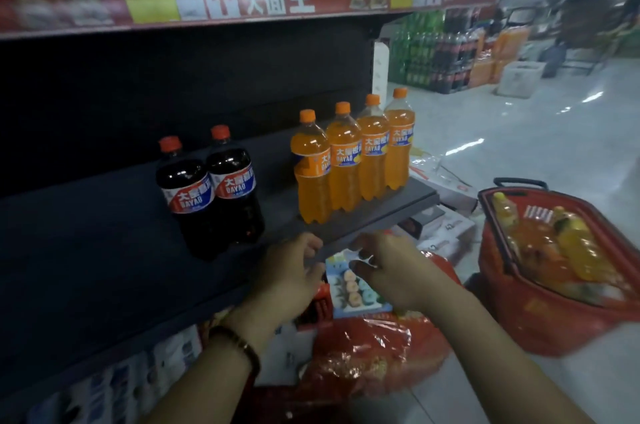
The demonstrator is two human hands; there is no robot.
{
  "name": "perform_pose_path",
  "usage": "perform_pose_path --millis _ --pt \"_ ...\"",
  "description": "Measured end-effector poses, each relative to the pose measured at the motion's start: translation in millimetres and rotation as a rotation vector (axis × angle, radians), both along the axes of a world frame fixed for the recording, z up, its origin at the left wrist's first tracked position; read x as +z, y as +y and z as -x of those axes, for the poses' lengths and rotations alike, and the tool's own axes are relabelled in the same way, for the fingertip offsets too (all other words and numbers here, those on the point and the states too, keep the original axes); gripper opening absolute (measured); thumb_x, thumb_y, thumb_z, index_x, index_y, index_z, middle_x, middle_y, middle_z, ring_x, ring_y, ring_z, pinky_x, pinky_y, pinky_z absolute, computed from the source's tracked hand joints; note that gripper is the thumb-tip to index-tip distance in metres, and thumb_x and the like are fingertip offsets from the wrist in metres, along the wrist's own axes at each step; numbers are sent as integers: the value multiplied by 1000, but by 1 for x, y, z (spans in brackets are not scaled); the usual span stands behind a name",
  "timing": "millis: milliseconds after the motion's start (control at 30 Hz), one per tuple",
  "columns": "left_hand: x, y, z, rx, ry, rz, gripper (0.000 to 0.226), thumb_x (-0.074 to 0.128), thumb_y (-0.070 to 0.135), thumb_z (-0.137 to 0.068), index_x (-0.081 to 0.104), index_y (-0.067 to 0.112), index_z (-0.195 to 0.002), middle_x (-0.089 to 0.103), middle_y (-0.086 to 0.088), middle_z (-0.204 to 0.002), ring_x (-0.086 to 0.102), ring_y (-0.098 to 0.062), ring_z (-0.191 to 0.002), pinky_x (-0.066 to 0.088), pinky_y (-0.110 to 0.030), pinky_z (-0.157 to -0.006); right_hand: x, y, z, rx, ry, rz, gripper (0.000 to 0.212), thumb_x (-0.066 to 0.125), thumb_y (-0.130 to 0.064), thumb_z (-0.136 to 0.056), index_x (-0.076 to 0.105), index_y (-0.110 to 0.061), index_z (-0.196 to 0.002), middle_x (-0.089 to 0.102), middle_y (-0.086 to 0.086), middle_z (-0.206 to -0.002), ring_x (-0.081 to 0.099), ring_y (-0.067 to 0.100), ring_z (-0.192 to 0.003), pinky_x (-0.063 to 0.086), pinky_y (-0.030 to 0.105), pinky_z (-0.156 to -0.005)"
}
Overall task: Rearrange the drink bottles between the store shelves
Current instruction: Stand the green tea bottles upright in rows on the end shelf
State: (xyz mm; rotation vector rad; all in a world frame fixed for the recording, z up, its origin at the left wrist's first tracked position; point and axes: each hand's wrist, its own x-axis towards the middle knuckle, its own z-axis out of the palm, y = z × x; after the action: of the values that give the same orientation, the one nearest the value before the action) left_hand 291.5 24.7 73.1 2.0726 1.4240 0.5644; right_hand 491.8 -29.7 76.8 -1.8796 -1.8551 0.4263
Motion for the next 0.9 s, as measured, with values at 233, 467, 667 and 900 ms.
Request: perform_pose_path --millis 233,467,667,900 --pt "12 -62 35 -105 100 96 22 70 38 -101 66 39 -123 69 20 -115 62 9 -100 52 -18 -86 -21 -57 19 -96 133 16 17 67 -31 -100 71 -33 -116 72 -22 -98 69 2 -89 59 26 -83" --pt "83 -11 -1 -85 146 59 14 63 38 -104 66 39 -118 70 19 -114 67 0 -104 61 -33 -91 58 -3 4 -43 158 -35 17 67 -28 -100 73 -31 -115 75 -20 -105 70 0 -93 60 30 -81" --pt "276 -37 -42 -167 278 59 12 54 40 -105 59 32 -111 69 11 -107 70 -14 -100 59 -41 -86 269 -31 -25 -68 208 -60 12 71 -20 -97 74 -30 -103 72 -27 -91 69 -1 -88 56 27 -72" --pt "497 -45 -82 -103 285 121 16 61 48 -102 66 39 -115 74 16 -100 70 -1 -86 62 -37 -84 491 -43 -102 -18 153 54 24 62 -28 -104 70 -30 -126 76 -10 -104 72 8 -91 59 26 -76"
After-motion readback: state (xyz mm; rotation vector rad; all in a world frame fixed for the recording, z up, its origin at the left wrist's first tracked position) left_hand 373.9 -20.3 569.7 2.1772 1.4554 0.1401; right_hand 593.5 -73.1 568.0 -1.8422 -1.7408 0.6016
